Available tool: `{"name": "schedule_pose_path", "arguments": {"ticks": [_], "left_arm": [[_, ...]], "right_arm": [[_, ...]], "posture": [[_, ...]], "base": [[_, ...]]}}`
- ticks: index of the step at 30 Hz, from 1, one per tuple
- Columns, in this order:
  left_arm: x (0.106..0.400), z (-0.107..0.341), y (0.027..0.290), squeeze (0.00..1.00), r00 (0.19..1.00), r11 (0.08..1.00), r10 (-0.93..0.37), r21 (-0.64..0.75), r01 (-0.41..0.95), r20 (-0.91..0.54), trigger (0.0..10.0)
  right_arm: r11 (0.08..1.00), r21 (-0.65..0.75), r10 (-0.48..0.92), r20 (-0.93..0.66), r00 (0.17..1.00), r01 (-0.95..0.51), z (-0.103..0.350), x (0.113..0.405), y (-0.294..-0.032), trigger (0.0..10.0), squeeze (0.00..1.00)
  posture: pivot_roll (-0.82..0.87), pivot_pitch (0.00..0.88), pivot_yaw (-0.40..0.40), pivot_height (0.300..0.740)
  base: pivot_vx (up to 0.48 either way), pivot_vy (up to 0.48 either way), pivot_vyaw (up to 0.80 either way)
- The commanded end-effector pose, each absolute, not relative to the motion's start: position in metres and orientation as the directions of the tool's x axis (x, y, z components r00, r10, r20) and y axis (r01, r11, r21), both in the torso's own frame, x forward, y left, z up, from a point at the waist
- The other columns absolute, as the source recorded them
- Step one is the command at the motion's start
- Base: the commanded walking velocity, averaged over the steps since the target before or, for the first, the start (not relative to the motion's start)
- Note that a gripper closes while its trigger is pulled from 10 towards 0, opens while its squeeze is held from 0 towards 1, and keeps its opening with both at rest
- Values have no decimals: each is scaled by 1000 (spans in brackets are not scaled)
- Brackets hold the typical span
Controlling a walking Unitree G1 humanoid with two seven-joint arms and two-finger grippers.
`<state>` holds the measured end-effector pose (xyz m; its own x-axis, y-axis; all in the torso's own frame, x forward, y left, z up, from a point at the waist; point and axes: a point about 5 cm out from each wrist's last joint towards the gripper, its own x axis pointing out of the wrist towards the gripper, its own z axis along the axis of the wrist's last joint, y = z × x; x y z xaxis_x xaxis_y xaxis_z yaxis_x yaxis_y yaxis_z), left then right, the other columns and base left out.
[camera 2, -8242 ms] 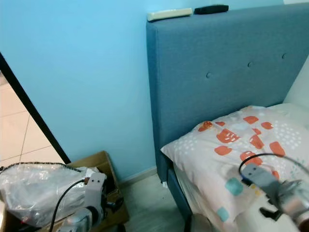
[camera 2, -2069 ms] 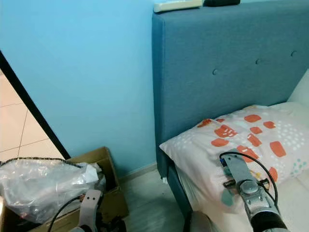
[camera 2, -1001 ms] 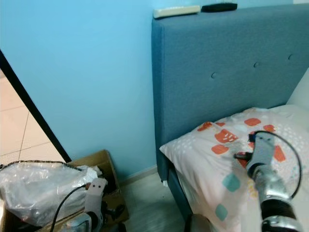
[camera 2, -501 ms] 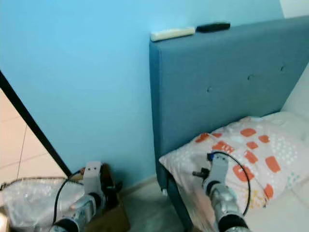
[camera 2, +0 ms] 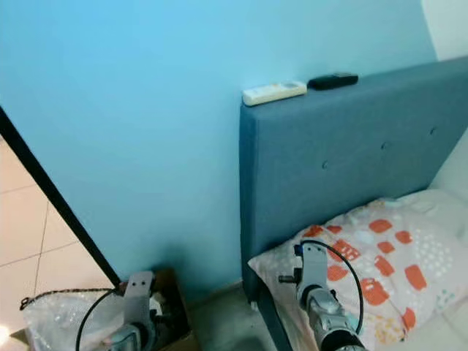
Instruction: Clean up the room
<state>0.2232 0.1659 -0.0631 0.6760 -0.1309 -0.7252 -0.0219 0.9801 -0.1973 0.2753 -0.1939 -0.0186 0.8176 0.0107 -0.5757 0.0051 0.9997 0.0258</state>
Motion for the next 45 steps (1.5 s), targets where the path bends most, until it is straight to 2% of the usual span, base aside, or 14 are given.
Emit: {"name": "schedule_pose_path", "arguments": {"ticks": [1, 2, 3, 4, 8, 10, 24, 31, 32, 33, 34, 35, 36, 45], "left_arm": [[207, -72, 173, 0, 625, 984, -116, -174, -33, -772, 10000], [202, -75, 175, 553, 610, 985, -117, -170, -30, -784, 10000], [202, -75, 175, 553, 610, 985, -117, -170, -30, -784, 10000], [198, -77, 176, 1000, 600, 985, -119, -170, -30, -791, 10000], [196, -78, 177, 1000, 599, 981, -122, -186, -47, -792, 10000], [198, -77, 177, 1000, 606, 979, -112, -192, -68, -787, 10000], [212, -70, 166, 1000, 635, 972, -144, -229, -53, -759, 10000], [211, -71, 162, 1000, 624, 973, -151, -227, -43, -767, 10000], [211, -72, 162, 0, 619, 974, -151, -225, -42, -770, 10000], [210, -72, 161, 0, 617, 974, -151, -224, -42, -773, 10000], [208, -74, 161, 0, 602, 978, -148, -208, -32, -785, 10000], [208, -74, 161, 0, 602, 978, -148, -208, -32, -785, 10000], [207, -74, 161, 0, 593, 981, -146, -195, -20, -792, 10000], [202, -77, 163, 0, 577, 987, -126, -162, -13, -807, 10000]], "right_arm": [[1000, -5, -12, -605, 796, 11, -28, 264, -198, 10000, 690], [1000, -14, -15, -626, 780, 8, -33, 257, -200, 10000, 1000], [1000, -14, -15, -626, 780, 8, -33, 257, -200, 10000, 1000], [1000, -19, -11, -645, 764, -1, -38, 251, -201, 10000, 1000], [993, -83, 2, -711, 703, -86, -54, 231, -199, 10000, 1000], [995, -57, 15, -731, 682, -83, -59, 224, -197, 10000, 1000], [993, -35, 50, -743, 667, -114, -61, 223, -191, 10000, 1000], [991, -45, 50, -741, 670, -124, -61, 223, -190, 10000, 1000], [993, -47, 34, -745, 666, -104, -61, 222, -192, 10000, 1000], [995, -49, 23, -749, 663, -90, -61, 222, -193, 10000, 1000], [996, -50, 13, -758, 652, -78, -63, 220, -195, 10000, 47], [996, -50, 13, -758, 652, -78, -63, 220, -195, 10000, 47], [997, -46, 9, -763, 646, -67, -64, 218, -196, 10000, 0], [997, -56, -13, -773, 635, -48, -65, 215, -199, 10000, 0]], "posture": [[60, 0, -9, 723], [59, 0, -6, 723], [59, 0, -6, 723], [59, 0, -7, 723], [61, 0, -9, 723], [67, 0, -14, 723], [65, 0, -21, 723], [63, 0, -19, 723], [63, 0, -19, 723], [60, 0, -17, 723], [59, 0, -16, 723], [59, 0, -16, 723], [59, 0, -16, 723], [56, 0, -12, 723]], "base": [[0, 0, 0], [0, 0, 0], [0, 0, 0], [0, 0, 0], [0, 0, 0], [0, 0, 0], [0, 0, 0], [0, 0, 0], [0, 0, 0], [0, 0, 0], [0, 0, 0], [0, 0, 0], [0, 0, 0], [-300, 0, 0]]}}
